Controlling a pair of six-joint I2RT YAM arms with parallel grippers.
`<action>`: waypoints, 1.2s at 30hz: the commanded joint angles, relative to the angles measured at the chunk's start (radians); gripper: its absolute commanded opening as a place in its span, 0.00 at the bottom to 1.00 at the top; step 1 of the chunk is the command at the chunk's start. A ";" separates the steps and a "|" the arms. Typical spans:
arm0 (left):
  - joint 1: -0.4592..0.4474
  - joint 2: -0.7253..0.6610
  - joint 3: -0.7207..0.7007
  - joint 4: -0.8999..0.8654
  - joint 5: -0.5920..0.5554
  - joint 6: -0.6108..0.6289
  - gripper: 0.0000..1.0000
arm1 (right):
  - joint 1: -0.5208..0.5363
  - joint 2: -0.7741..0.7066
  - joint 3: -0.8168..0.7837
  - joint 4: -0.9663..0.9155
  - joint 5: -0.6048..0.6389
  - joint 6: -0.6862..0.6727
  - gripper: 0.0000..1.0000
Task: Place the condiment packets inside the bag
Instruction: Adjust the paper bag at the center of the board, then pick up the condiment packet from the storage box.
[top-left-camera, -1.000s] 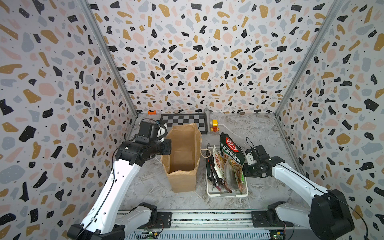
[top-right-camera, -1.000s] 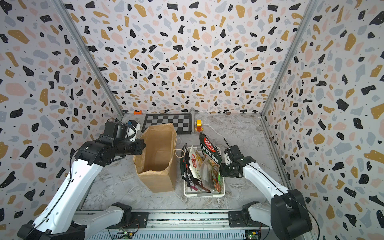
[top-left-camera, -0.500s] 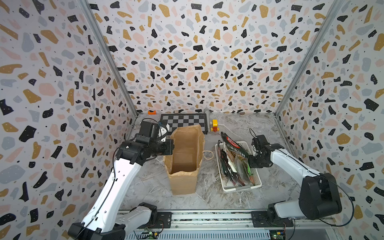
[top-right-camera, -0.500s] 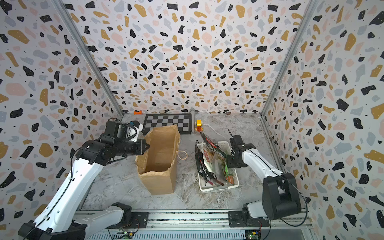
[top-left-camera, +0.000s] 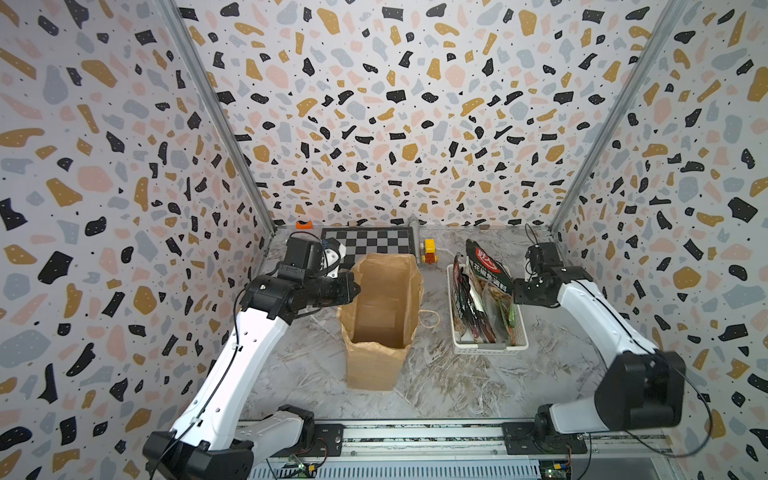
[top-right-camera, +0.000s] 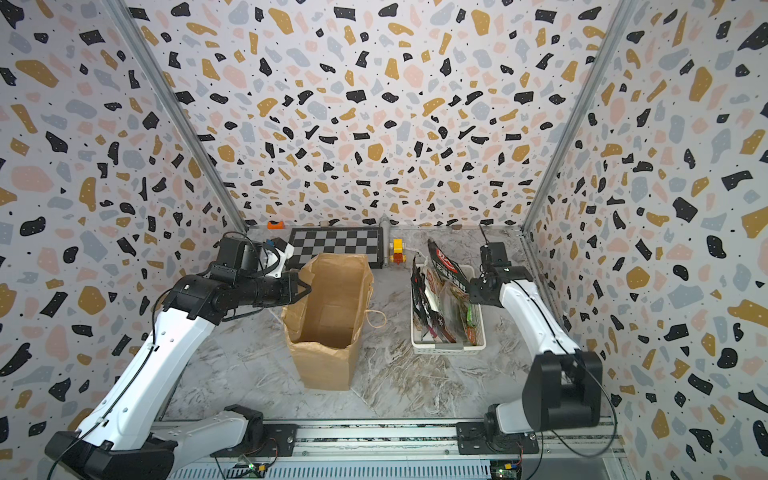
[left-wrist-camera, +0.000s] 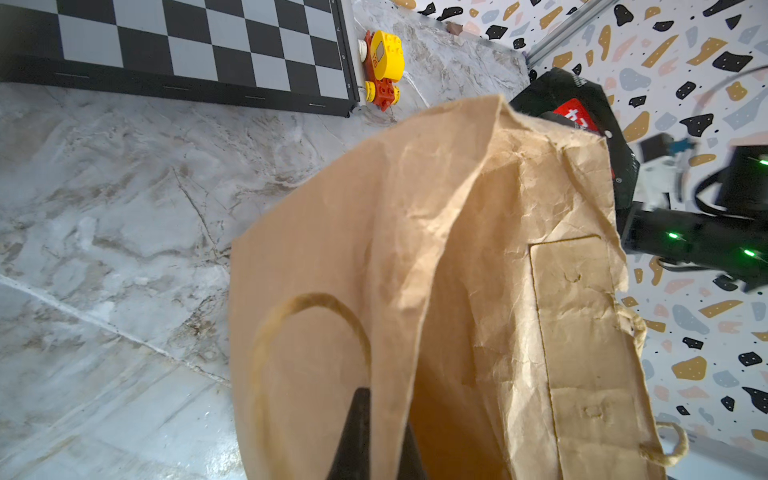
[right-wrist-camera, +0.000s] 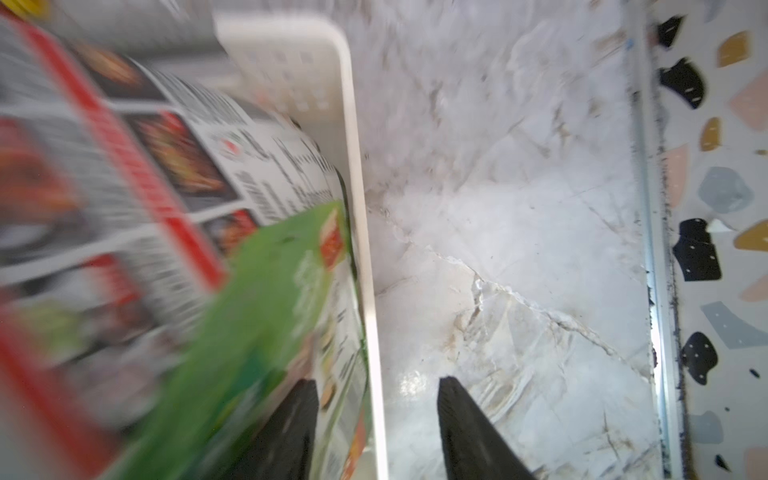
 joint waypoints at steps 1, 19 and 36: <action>-0.003 -0.003 -0.009 0.086 -0.003 -0.053 0.00 | 0.008 -0.184 -0.016 -0.059 -0.046 0.031 0.55; -0.003 -0.031 -0.075 0.124 -0.036 -0.070 0.00 | 0.583 -0.083 0.166 0.031 -0.035 0.073 0.55; -0.003 -0.037 -0.067 0.104 -0.045 -0.037 0.00 | 0.587 0.132 0.232 0.155 0.123 0.110 0.36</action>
